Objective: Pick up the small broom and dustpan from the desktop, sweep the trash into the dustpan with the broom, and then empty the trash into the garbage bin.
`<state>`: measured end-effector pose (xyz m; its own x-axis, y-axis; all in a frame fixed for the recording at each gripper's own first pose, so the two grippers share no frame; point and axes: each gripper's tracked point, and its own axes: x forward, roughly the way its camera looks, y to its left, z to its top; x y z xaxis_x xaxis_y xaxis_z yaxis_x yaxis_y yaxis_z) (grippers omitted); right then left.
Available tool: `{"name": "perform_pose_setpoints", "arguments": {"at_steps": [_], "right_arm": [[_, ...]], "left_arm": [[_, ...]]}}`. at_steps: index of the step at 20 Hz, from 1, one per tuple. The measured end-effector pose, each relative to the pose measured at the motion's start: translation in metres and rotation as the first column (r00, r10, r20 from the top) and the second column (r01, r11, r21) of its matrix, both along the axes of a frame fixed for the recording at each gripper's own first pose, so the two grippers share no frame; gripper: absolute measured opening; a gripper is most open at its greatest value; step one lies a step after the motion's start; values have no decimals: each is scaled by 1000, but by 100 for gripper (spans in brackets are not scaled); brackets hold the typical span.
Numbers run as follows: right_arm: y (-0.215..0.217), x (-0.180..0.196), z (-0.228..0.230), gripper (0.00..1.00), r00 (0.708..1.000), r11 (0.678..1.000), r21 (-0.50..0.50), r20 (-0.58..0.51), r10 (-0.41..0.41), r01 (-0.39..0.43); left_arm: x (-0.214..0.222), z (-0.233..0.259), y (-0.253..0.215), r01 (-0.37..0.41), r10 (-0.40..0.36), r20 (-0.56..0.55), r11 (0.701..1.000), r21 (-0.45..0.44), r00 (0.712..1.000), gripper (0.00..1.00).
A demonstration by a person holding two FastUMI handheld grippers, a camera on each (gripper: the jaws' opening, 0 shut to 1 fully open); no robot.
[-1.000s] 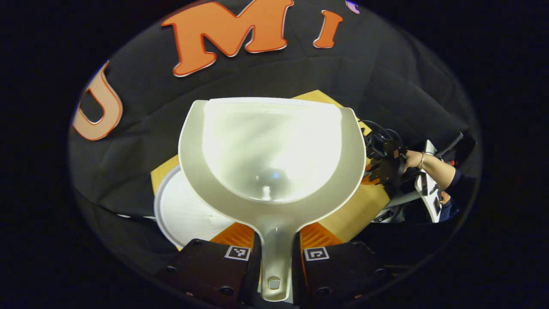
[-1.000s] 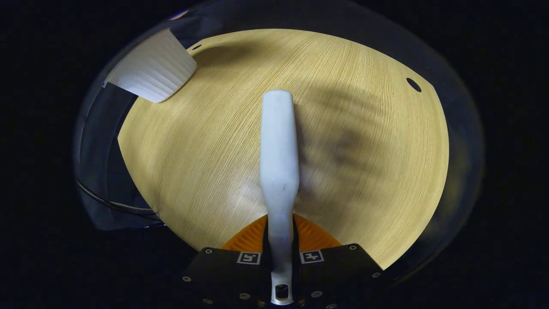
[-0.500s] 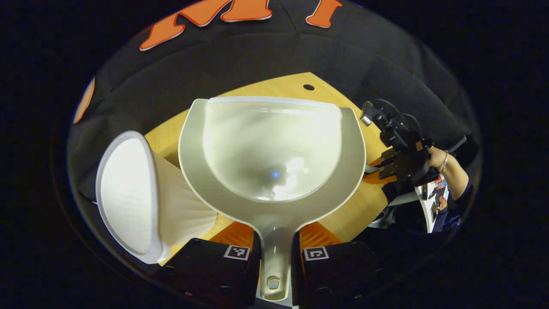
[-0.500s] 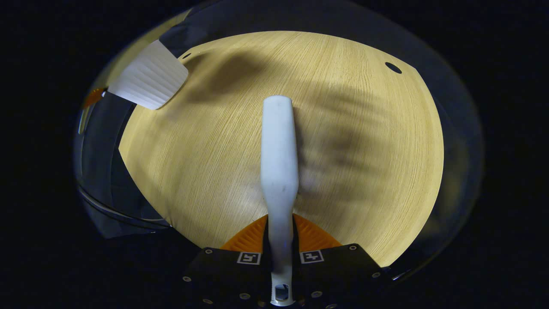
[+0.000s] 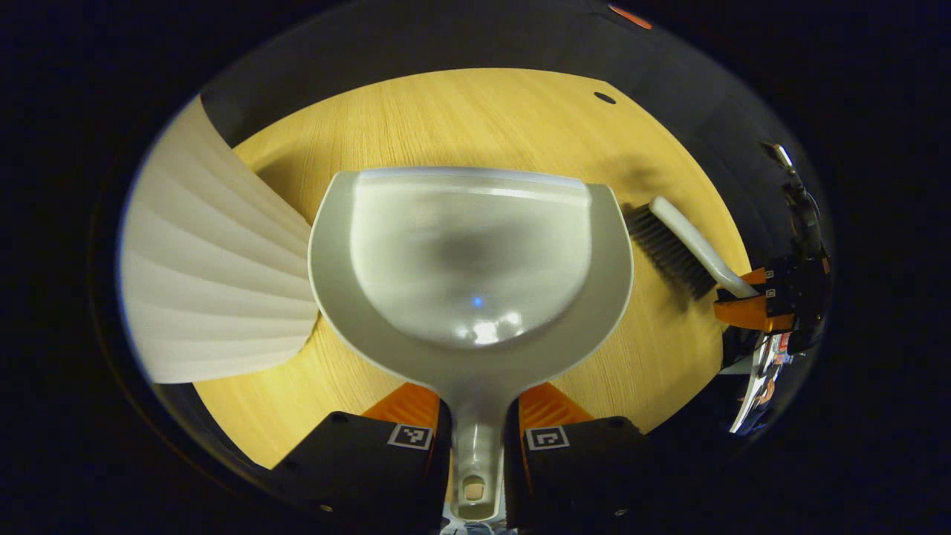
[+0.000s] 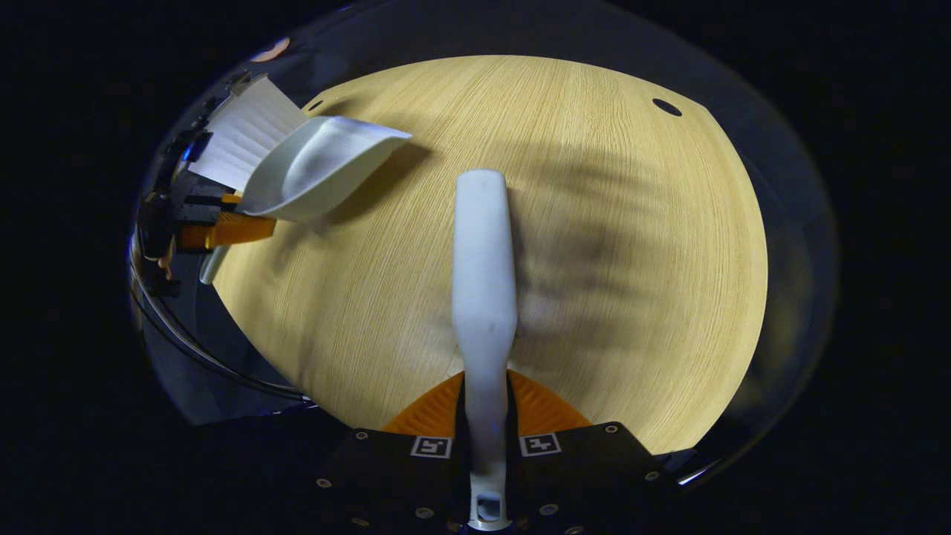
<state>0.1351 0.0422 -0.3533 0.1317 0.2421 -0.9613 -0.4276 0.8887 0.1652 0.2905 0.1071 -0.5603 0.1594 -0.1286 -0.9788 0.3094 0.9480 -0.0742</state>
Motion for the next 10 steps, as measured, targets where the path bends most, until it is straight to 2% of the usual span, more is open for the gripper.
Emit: {"name": "perform_pose_setpoints", "arguments": {"at_steps": [3, 5, 7, 10], "right_arm": [[2, 2, 5, 18, 1000, 1000, 6, 1, -17, 17], [2, 3, 6, 18, 999, 999, 1, 8, -43, 43], [2, 20, -3, 18, 995, 995, -18, 37, -94, 94], [13, 37, -12, 18, 981, 983, -45, 87, -172, 176]], "left_arm": [[26, 15, 7, -43, 43, 2, 999, 15, 999, 31], [49, 28, 10, -104, 104, 12, 995, 12, 995, 31], [75, 41, 11, -166, 166, 25, 986, -6, 986, 31], [115, 58, 13, -214, 214, 1, 976, -31, 977, 31]]}}
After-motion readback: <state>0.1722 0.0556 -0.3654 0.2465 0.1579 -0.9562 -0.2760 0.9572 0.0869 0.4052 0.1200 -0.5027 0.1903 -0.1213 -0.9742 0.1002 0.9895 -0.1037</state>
